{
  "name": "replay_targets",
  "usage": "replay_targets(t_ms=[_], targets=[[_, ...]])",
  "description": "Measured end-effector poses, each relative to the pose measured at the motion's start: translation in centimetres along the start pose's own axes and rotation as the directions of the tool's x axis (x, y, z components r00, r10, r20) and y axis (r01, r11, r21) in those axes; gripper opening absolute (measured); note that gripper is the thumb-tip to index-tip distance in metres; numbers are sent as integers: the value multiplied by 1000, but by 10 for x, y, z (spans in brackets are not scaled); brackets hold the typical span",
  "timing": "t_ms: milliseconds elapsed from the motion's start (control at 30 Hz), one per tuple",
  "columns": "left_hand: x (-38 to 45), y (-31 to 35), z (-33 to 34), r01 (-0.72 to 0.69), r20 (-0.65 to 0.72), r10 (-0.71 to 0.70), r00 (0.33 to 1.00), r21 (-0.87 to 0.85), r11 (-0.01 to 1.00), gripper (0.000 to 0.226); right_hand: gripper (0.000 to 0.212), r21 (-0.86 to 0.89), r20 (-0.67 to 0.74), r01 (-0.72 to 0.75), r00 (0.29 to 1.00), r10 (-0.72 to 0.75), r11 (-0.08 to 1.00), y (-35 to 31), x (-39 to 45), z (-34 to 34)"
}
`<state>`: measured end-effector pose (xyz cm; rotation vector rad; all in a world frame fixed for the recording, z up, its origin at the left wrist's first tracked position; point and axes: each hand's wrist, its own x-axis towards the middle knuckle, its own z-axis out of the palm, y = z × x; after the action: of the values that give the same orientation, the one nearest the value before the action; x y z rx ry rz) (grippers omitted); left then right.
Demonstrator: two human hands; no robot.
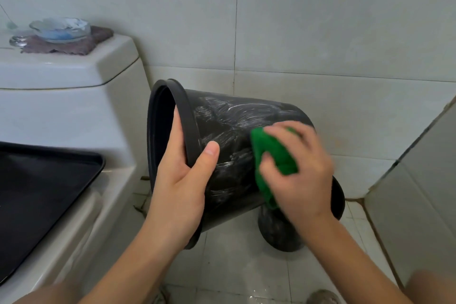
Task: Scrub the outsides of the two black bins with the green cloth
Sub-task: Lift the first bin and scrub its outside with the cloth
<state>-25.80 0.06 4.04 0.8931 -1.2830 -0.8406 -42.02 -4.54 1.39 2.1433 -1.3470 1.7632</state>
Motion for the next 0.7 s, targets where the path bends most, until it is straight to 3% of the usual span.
replay_targets(t_ms=[67, 133, 233, 333, 367, 433, 500, 533, 600, 700], targets=[[-2, 0, 3, 6, 7, -6, 1000, 24, 1000, 65, 35, 5, -69, -209, 975, 209, 978, 14, 10, -1], [-3, -2, 5, 14, 7, -14, 1000, 28, 1000, 68, 35, -3, -94, -227, 970, 225, 974, 8, 7, 2], [-2, -2, 4, 11, 5, -11, 1000, 14, 1000, 66, 31, -3, -51, 39, 998, -39, 999, -32, -16, 9], [0, 0, 0, 20, -8, -20, 1000, 0, 1000, 61, 26, 27, 39, 231, 972, -232, 973, -40, -21, 4], [0, 0, -1, 20, -12, -20, 1000, 4, 1000, 61, 28, 3, 39, 211, 977, -211, 977, -31, -19, 3], [0, -1, -3, 23, -22, -22, 1000, 11, 1000, 64, 33, -28, -4, -17, 1000, 17, 999, -7, -7, 0], [-1, 0, 1, 37, -23, -37, 999, 8, 999, 65, 37, -38, -48, -225, 974, 223, 974, 11, 5, 0], [-2, 0, 4, 44, -19, -43, 999, 15, 999, 66, 37, -38, -56, -257, 965, 255, 966, 12, 5, 2], [-3, 0, 8, 49, -25, -48, 999, 34, 998, 66, 35, -47, -50, -179, 983, 177, 983, -5, -4, 8], [1, -2, 5, 64, -82, -62, 995, 24, 998, 63, 29, -10, 4, 146, 989, -146, 989, -40, -27, 14]])
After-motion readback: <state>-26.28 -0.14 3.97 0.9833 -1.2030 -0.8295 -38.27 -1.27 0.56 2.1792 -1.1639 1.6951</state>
